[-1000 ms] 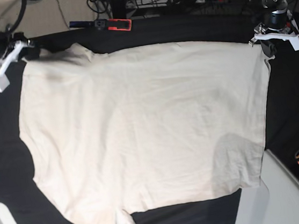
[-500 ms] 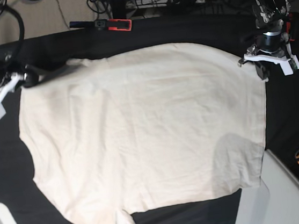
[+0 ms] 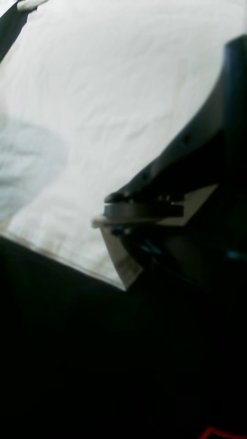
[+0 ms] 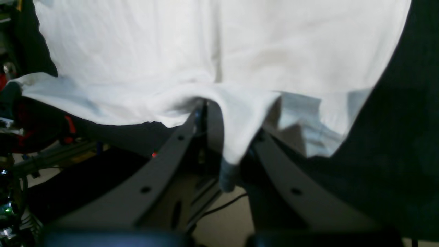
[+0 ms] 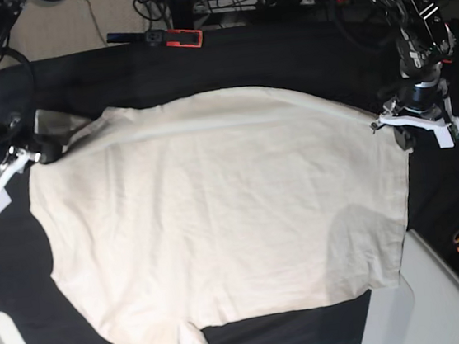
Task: Fold the T-shirt properly
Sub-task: 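Lift both held corners and pull the shirt edge taut, then carry both held corners across the shirt toward its opposite edge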
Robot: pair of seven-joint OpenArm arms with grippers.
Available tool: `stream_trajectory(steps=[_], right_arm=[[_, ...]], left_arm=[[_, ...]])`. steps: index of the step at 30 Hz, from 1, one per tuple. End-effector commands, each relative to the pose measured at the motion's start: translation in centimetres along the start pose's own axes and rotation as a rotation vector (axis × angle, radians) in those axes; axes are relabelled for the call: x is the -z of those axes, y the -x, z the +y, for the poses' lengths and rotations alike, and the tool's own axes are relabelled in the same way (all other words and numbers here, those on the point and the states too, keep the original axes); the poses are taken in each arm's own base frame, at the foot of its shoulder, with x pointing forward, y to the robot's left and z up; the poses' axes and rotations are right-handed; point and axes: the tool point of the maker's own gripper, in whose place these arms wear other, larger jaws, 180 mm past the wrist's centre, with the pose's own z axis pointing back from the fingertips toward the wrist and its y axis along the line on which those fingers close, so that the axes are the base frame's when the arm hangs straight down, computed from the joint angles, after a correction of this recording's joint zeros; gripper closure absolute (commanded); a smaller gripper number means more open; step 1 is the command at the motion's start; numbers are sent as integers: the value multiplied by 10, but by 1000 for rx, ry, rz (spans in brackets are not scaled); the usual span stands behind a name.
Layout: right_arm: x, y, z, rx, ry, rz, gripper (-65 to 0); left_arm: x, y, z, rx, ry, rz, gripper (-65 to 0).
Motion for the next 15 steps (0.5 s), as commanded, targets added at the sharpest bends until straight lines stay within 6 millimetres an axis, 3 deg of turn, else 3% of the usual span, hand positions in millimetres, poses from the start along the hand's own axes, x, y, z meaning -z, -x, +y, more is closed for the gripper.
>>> stream_trajectory(steps=[1,10,15], right_arm=[[-6,-18,5,-21,-12,-45,0],[3,-50,12,-142,75,-55,0],[18,-59,14,-136,64,-45,0]], left_arm=[[0,-12,2,6,-1,-36,0],[15,-13,7,90,-56,-22,0],[28,-16,4,117,-66,-14,0]])
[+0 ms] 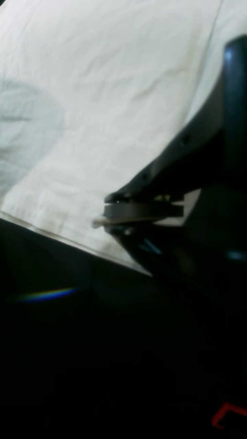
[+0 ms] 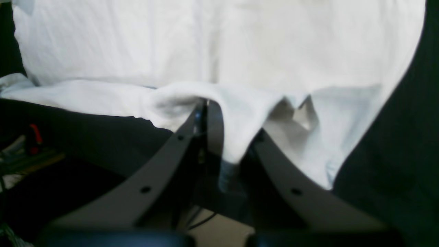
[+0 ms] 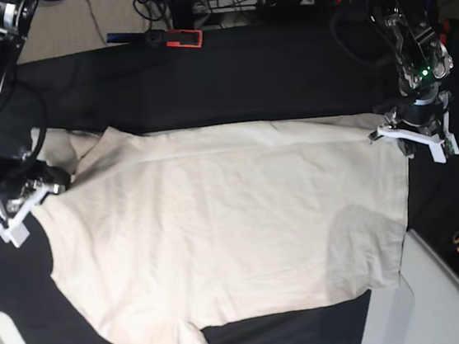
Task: Fold the T-shirt properly
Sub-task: 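Carry both held corners across the shirt toward its opposite edge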
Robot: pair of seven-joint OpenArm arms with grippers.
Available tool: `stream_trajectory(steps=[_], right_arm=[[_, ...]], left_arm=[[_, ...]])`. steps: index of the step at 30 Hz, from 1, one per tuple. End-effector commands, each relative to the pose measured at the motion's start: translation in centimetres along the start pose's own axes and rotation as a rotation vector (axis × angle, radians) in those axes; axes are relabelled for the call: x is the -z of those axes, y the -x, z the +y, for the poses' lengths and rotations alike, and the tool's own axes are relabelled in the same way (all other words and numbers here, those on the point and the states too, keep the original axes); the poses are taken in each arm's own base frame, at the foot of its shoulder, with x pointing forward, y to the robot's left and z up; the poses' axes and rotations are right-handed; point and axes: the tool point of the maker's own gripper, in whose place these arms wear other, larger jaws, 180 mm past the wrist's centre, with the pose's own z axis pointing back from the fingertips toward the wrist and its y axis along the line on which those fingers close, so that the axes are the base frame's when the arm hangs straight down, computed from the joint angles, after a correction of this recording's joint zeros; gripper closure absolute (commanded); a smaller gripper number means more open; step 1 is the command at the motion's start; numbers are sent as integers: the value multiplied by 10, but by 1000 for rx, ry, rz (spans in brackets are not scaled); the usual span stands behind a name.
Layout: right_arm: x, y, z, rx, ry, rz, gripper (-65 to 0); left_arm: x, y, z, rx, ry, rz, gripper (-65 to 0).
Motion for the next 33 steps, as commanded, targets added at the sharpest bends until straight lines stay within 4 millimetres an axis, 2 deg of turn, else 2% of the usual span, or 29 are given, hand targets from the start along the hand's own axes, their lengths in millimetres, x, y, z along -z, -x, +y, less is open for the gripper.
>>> stream_trajectory(steps=[1,7,14,16,22,29,33], right_arm=[[-4,-18,3,-13,-12,-46,0],[8,-36,10,-63,-19,-56,0],[11,-56,2,-39,-17,-80,0],[11,-62,3,-37,-22,-83,0],[10,-76,1,-25,-24,-108,0],[24,-88,5,-82,-9,-104,0],[32,-97,6,-80,-11,-121,0]], left_arm=[[2,-16,2,10,-1,-45,0],[10,-18,3,5,-3,-35,0],[22,-17,1,-17,0,-19,0],[27,-25,2,-19,0,-29,0],[40,-28,2,-33,-1,-14,0],[53,-41,-2,28,-30,-15,0],[60,-42,-4,19,-27,-4,0]])
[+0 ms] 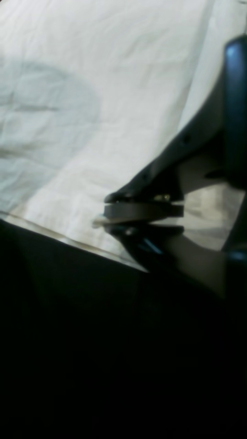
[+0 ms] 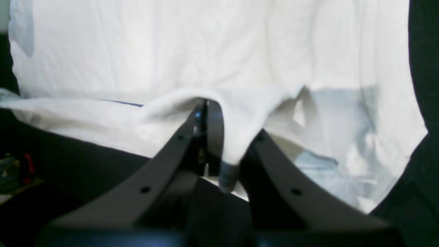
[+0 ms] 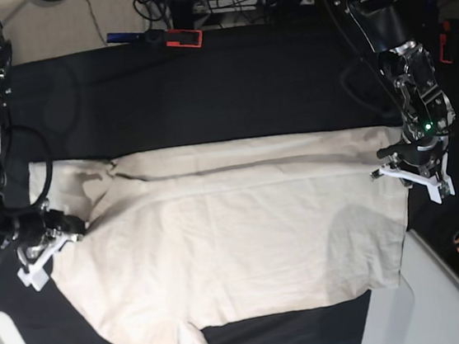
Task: Fold the T-shirt properly
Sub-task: 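Carry both held corners across the shirt toward its opposite edge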
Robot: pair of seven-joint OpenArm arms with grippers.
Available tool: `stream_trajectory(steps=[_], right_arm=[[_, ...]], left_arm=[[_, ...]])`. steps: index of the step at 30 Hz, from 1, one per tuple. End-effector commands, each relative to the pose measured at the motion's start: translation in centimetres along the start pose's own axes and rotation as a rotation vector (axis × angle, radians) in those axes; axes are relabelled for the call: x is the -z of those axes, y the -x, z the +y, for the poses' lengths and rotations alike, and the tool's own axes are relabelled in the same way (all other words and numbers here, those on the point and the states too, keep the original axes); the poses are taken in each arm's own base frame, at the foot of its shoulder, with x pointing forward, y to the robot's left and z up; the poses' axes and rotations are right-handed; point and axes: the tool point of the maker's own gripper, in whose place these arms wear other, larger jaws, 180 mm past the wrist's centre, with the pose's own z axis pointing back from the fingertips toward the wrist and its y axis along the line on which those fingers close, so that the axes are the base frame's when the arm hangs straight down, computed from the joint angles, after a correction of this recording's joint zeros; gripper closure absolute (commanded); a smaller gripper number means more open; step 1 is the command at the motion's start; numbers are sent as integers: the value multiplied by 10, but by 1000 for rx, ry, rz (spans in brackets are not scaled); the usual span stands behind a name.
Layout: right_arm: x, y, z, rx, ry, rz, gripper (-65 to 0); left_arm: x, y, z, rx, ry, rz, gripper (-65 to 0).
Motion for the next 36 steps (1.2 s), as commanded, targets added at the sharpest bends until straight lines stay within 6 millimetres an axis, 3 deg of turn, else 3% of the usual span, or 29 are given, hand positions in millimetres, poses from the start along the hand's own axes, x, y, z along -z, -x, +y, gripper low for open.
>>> stream_trajectory(steps=[1,12,17,23,32,36], right_arm=[[-9,-28,3,-14,-7,-72,0],[-13,-51,11,-24,-20,-120,0],[-14,-56,14,-34,-22,-127,0],[-1,-57,35,-143,-22,-93,0],[-3,-67,39,-150,-24,-125,0],[-1,-67,35,-132,-21,-111,0]], left_arm=[[1,-19,3,0,-3,-46,0],[5,-13,2,-3,-2,-27,0],[4,-13,2,-3,-2,-29,0],[4,-14,1,-4,0,-32,0],[5,-14,3,-2,-2,-29,0],[7,-19,-16,34,35,-35,0]])
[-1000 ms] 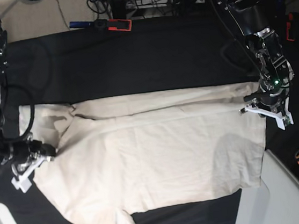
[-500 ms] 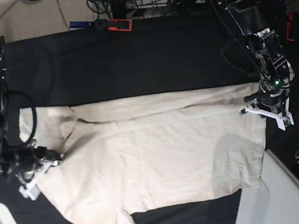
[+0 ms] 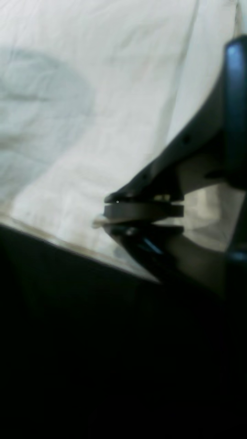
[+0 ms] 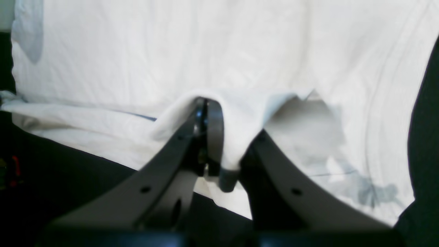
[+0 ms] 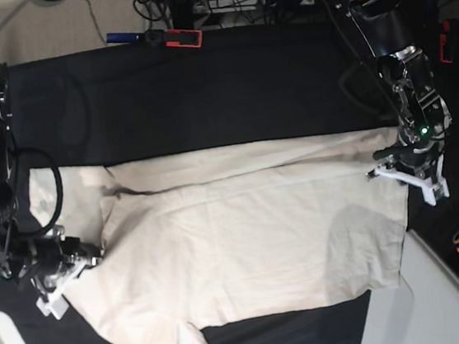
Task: Fold the T-shirt properly
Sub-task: 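Carry both held corners across the shirt toward its opposite edge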
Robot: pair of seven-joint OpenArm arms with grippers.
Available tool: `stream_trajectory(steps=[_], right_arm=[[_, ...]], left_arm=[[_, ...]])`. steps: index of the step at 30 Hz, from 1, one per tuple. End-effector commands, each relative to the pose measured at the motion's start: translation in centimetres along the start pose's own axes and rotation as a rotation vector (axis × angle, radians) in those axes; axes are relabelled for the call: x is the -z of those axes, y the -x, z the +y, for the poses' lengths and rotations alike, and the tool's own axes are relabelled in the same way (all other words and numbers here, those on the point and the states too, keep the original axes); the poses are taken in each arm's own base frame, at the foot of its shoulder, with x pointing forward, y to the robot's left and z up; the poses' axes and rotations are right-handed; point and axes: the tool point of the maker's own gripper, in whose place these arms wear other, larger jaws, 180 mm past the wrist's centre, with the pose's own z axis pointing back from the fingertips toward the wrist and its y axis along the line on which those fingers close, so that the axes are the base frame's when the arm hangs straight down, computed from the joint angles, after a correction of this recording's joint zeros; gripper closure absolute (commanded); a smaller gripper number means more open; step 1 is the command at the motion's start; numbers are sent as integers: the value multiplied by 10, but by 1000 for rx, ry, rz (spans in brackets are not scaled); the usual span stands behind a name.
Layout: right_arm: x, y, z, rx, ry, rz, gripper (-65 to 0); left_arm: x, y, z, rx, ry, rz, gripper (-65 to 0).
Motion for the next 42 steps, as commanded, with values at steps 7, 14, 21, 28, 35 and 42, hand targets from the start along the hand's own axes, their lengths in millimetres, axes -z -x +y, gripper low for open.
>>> stream_trajectory(steps=[7,14,21,28,35,42], right_arm=[[-13,-36,4,-22,-6,-79,0],[-12,-48,7,-86,43,-74,0],[-8,-50,7,-116,73,-87,0],[-2,-39,1,-91,75,-60,0],[-1,-38,5,-125,48,-56,0],[-1,-37,5,-125,48,-55,0]], left_arm=[[2,-33,-11,7,22,-78,0],[3,-36,-3,13,9,-76,0],[2,-39,5,20,-5,-82,0],[2,-39,9,12,-23,-81,0],[2,-38,19,-15,-75,-80,0],[2,-37,20,-16,-78,-79,0]])
